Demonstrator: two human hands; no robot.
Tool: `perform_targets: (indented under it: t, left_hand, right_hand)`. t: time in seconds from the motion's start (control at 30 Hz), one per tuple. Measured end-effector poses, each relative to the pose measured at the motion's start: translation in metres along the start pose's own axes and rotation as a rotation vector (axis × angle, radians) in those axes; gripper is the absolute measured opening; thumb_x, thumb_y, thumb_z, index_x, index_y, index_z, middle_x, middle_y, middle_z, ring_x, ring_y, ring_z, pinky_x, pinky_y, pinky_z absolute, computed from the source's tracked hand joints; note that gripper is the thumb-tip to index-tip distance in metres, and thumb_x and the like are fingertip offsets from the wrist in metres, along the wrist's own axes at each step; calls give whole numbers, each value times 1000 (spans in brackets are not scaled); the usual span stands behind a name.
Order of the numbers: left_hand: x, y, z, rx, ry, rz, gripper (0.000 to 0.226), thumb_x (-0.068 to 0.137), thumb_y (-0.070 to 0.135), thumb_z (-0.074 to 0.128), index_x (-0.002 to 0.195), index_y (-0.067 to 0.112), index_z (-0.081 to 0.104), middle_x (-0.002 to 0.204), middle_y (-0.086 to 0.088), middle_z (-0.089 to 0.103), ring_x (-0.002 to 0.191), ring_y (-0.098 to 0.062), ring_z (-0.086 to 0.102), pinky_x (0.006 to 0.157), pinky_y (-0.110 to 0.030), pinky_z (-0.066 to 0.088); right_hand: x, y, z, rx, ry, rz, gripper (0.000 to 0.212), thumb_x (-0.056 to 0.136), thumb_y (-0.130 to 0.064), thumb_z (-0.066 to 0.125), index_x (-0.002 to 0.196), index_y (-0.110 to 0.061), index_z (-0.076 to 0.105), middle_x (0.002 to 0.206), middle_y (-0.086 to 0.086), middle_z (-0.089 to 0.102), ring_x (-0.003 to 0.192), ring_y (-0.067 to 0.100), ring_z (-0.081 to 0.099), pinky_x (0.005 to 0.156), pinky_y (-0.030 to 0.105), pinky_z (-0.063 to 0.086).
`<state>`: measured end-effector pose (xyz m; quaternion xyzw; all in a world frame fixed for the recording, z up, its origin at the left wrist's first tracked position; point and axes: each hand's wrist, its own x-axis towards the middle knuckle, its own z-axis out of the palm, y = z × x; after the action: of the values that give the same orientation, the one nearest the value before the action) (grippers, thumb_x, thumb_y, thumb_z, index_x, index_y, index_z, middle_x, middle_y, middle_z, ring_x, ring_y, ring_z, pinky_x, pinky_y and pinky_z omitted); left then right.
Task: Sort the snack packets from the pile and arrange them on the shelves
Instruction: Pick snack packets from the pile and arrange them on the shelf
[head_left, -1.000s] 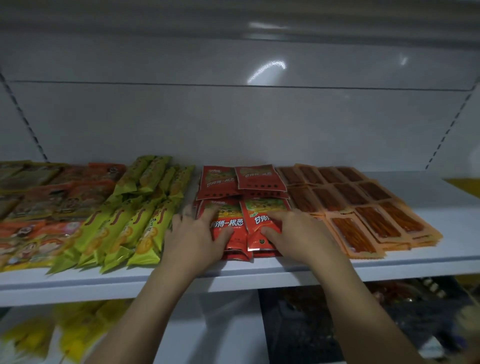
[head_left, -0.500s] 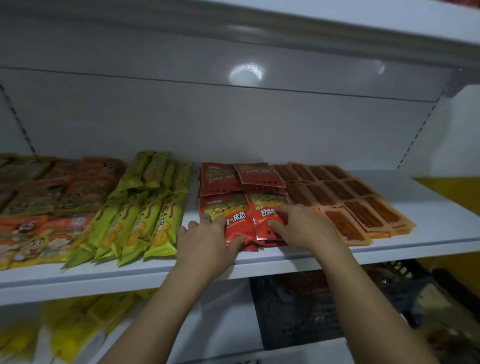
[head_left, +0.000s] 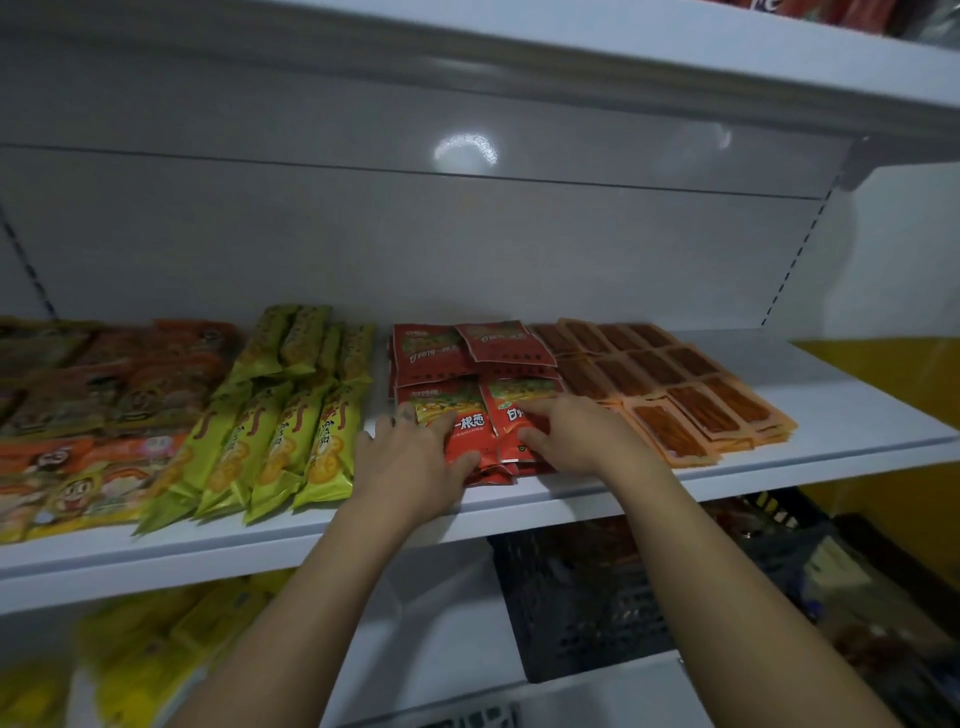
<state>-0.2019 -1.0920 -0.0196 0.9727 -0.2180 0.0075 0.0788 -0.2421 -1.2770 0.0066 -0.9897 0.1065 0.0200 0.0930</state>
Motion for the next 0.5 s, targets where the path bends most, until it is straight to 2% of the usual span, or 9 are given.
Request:
perform_targets:
  t: [0.2,0.3,0.43,0.5]
  left_hand:
    - [3,10,-10,20,128,32,70,91,71,32,151,34,27,151,-6,36,135,-29,34,107,-46,30]
    - [12,27,-17,25,171,78,68,92,69,34,150,33,29,149,-3,39,134,-27,34,105,-44,31]
    - [30,65,-23,5,177,152,61,94,64,38,146,33,36,146,-2,43,132,-27,37,107,-44,30]
    - [42,87,-26,8,156,165,58,94,62,40,144,31,40,144,-4,46,131,-28,39,107,-44,30]
  right_hand:
    - [2,15,-2,71,110,12,61,95,-55,50,150,-36,32,150,1,41,133,25,44,107,44,42]
    - [3,31,-8,78,139,-4,64,93,-58,51,150,-37,32,148,0,43,131,23,44,105,45,43]
    - [3,69,-25,128,164,-53,60,92,-54,56,147,-38,38,146,-2,46,131,21,47,105,42,43]
    - [9,98,-36,134,184,-63,58,92,-51,58,145,-33,44,147,-2,49,134,19,46,108,36,41]
